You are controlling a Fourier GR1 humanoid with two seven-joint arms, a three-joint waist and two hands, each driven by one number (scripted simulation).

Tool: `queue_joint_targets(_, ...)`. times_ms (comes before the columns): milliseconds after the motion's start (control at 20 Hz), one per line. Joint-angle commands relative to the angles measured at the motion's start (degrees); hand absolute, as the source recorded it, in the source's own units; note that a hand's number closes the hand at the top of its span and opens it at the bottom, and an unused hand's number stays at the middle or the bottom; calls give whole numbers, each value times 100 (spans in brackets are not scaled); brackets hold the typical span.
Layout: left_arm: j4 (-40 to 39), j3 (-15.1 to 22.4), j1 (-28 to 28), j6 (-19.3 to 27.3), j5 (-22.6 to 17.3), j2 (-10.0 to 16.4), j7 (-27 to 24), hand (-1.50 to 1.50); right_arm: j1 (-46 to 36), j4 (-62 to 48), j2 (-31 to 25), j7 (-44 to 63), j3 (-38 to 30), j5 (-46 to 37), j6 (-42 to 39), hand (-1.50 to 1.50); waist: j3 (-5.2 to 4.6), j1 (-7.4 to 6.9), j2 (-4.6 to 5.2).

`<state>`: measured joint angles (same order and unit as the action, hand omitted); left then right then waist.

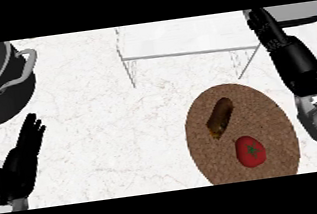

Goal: Pick the tomato from the placemat and place it in the tiered shelf

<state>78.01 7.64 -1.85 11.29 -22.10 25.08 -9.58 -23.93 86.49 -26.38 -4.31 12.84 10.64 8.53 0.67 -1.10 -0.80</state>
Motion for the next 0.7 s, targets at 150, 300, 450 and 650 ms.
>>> queue_joint_targets(150, 513, 585, 566, 457, 851, -143, 222, 0, 815, 139, -121, 566, -627, 700, -106, -150, -59, 304, 56)
queue_joint_targets(300, 386, 501, 534, 176, 602, -124, 169, 0, 811, 195, 1543, 297, -1255, 2413, 328, -150, 242, 559, 69)
queue_joint_targets(450, 454, 606, 644, 213, 769, -61, 243, 0, 1490, -787, -885, 569, -863, -488, 843, 150, -140, 709, 186)
queue_joint_targets(650, 541, 866, 1003, 351, 1000, -203, 645, 0, 2468, -678, 412, -523, -1493, -250, 2295, -150, -50, 484, 60)
